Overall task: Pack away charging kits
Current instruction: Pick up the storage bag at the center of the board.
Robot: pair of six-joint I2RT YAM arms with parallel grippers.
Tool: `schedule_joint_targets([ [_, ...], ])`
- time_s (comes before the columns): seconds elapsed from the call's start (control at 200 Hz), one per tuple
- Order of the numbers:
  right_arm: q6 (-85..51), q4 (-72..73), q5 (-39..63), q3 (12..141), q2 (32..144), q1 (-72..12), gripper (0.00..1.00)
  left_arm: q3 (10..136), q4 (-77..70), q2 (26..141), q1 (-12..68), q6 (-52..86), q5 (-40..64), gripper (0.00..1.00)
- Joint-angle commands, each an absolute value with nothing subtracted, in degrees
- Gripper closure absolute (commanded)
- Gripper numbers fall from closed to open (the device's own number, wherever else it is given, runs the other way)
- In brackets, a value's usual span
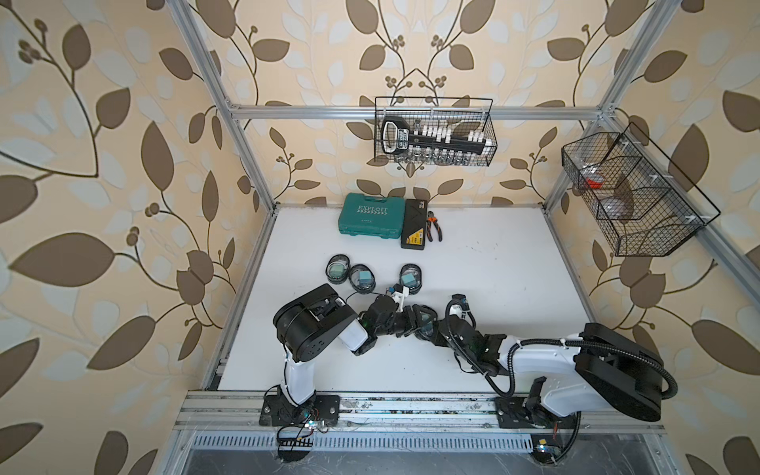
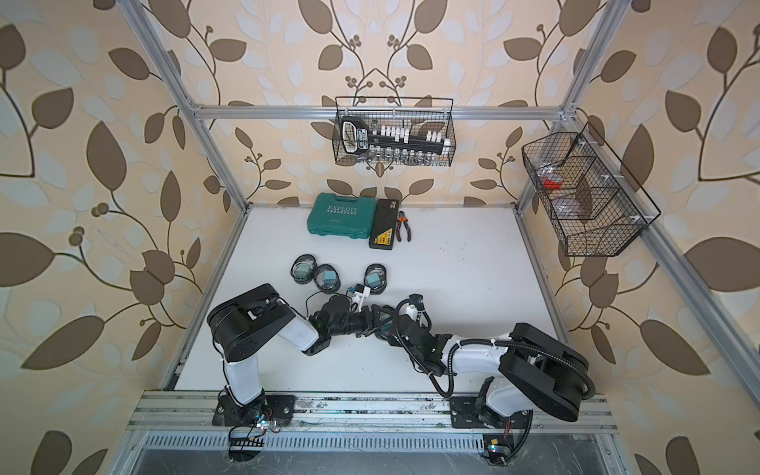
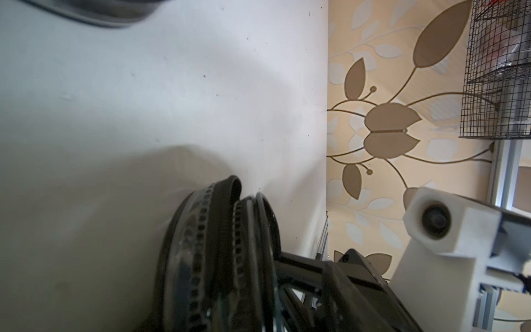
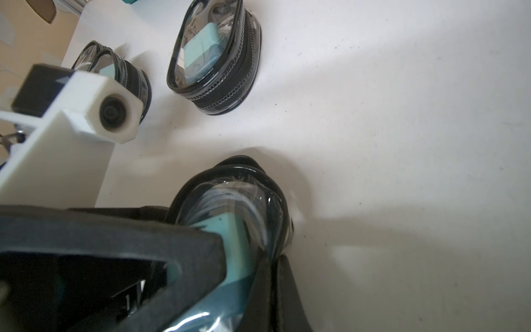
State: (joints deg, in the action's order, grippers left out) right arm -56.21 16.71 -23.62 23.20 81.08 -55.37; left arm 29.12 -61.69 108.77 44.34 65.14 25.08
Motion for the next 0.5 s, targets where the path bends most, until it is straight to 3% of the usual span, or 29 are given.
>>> schedule_joint_targets([
  [0.0,-55.4,15.4,-22.3,24.3,82.0,-56.0,1.0,28.7,-47.4,113.7,45.4,64.5,24.1,0.35],
  [0.1,-55.3,15.4,-22.3,24.4,82.0,-56.0,1.0,28.7,-47.9,114.4,45.4,64.7,24.1,0.39],
  [0.495,-54.6,14.4,-23.1,24.9,80.6,-56.0,0.97,29.4,-45.9,113.8,45.4,64.2,24.5,0.79],
])
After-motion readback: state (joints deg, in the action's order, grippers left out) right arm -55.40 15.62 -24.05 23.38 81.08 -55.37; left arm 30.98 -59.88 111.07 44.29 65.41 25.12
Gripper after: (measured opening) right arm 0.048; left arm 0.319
